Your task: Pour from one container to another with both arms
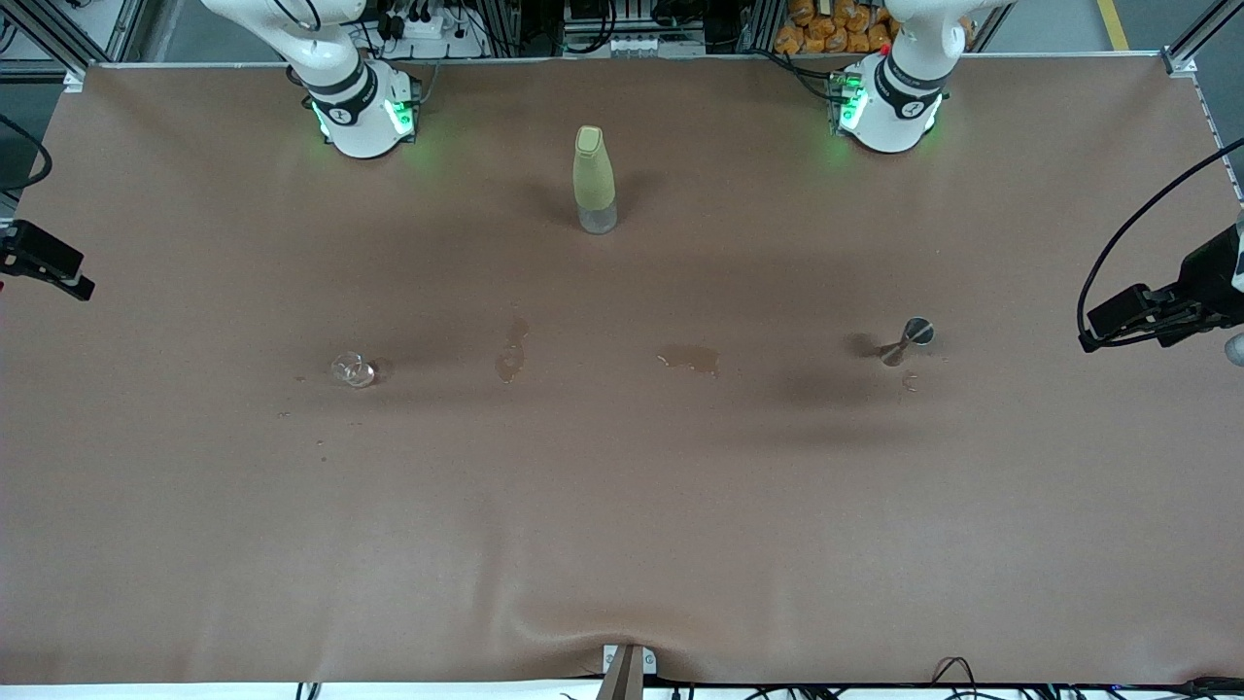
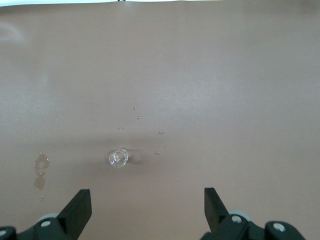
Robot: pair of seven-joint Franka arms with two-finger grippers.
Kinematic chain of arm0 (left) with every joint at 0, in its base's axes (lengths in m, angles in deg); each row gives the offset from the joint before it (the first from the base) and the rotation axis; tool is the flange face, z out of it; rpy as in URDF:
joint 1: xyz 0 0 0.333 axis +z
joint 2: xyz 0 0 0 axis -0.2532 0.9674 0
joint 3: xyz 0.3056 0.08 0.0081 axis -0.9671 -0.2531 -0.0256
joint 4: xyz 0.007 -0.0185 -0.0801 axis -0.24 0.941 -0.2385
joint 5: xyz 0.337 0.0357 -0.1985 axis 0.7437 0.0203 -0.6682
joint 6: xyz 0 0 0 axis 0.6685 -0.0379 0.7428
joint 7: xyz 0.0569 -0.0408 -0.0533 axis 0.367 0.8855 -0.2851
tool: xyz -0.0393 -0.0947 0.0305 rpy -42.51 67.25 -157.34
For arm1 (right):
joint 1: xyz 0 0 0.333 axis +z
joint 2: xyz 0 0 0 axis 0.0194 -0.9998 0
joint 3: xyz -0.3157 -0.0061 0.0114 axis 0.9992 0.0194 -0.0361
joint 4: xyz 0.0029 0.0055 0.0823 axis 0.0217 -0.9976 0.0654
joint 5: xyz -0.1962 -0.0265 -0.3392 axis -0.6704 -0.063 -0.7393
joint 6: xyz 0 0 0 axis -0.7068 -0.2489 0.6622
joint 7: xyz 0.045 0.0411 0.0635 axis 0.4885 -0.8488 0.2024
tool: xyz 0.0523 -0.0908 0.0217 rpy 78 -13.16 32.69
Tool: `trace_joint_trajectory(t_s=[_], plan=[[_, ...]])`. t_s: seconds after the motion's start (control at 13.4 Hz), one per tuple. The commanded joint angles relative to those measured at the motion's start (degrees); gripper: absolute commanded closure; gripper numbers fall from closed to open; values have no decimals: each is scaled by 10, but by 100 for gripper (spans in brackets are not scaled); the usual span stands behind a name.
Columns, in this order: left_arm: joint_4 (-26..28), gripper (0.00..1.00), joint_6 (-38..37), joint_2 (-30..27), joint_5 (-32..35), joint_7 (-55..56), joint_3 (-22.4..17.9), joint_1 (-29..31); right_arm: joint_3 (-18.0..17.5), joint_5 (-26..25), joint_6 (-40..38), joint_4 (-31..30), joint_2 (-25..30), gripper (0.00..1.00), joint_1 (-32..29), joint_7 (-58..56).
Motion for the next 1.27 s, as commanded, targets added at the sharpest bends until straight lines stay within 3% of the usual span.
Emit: trace_joint_trajectory(t_s=[0.0,1.2], plan=[[-1,0,-20,-6,7,1,2,-1,-9,-15,-6,16,-6,0,-7,0],[-2,0,-21,-5,7,13,3,-1,-9,-12,-8,16,-6,0,-9,-1]])
